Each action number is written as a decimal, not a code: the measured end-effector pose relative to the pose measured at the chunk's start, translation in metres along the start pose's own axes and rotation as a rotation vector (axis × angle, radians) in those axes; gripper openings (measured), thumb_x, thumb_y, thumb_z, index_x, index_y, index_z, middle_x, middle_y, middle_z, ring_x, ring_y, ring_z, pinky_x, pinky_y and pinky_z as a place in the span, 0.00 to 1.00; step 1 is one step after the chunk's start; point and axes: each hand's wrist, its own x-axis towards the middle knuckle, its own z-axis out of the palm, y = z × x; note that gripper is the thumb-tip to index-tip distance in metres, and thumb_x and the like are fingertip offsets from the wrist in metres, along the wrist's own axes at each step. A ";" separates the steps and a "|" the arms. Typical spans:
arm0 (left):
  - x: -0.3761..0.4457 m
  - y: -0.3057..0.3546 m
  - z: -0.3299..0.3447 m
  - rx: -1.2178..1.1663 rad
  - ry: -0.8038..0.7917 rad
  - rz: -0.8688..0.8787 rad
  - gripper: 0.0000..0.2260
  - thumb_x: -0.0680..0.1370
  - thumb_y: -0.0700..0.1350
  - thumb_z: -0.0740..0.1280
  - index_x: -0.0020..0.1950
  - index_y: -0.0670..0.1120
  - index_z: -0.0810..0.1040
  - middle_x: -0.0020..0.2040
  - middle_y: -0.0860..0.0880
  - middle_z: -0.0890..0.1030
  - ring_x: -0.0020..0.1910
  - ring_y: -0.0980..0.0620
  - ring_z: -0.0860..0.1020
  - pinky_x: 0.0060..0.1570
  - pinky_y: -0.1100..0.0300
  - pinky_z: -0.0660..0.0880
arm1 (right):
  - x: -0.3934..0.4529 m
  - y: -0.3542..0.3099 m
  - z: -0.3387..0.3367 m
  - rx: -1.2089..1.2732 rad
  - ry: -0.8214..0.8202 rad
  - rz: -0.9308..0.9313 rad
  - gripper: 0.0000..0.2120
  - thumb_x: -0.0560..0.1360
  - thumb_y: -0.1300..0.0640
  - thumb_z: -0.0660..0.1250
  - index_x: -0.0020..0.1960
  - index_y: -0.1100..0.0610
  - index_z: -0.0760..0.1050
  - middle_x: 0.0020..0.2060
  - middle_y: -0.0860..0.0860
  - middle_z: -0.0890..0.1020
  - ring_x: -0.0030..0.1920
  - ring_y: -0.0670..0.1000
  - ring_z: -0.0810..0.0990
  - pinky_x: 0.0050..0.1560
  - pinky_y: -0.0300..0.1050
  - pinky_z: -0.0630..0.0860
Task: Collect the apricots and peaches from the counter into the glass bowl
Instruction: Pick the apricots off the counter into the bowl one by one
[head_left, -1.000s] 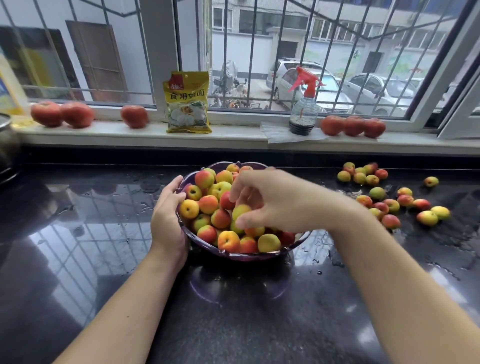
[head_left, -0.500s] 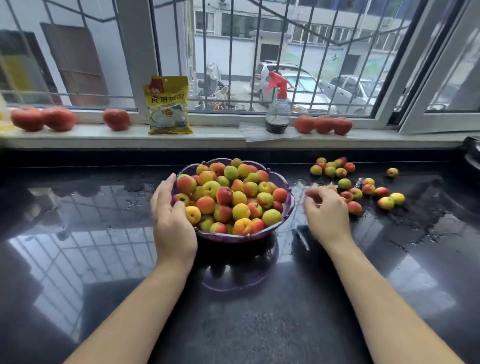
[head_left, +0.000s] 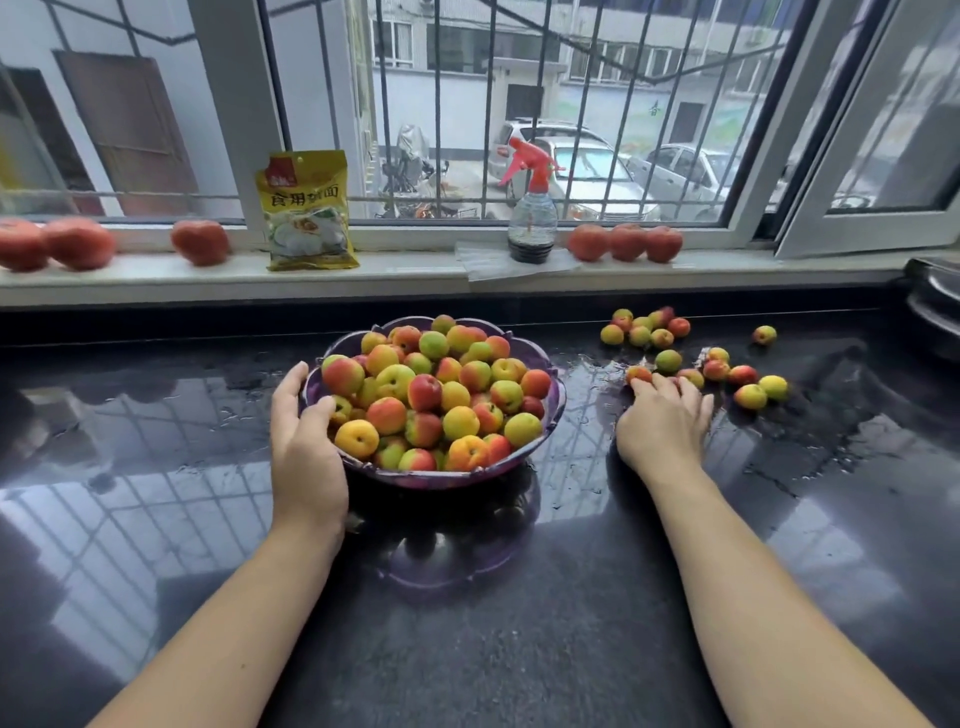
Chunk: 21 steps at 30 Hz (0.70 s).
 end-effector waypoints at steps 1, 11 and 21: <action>0.000 0.000 0.000 0.000 0.000 0.001 0.26 0.76 0.50 0.62 0.76 0.56 0.73 0.71 0.52 0.76 0.69 0.52 0.78 0.70 0.48 0.76 | -0.001 0.000 -0.001 0.013 0.046 -0.008 0.23 0.76 0.63 0.61 0.70 0.53 0.74 0.70 0.55 0.74 0.73 0.61 0.64 0.78 0.61 0.47; 0.003 -0.006 -0.001 0.002 -0.016 0.024 0.22 0.83 0.46 0.60 0.78 0.56 0.71 0.70 0.52 0.76 0.68 0.52 0.77 0.70 0.46 0.77 | 0.000 0.006 -0.008 -0.023 0.080 0.070 0.19 0.75 0.64 0.65 0.64 0.52 0.80 0.60 0.58 0.81 0.68 0.62 0.67 0.78 0.62 0.46; 0.003 -0.004 -0.002 0.019 -0.027 0.008 0.25 0.81 0.49 0.61 0.79 0.56 0.70 0.70 0.52 0.76 0.68 0.51 0.77 0.67 0.48 0.78 | 0.002 0.008 -0.010 0.009 0.060 0.100 0.18 0.74 0.63 0.67 0.63 0.53 0.79 0.61 0.59 0.80 0.71 0.62 0.65 0.79 0.59 0.45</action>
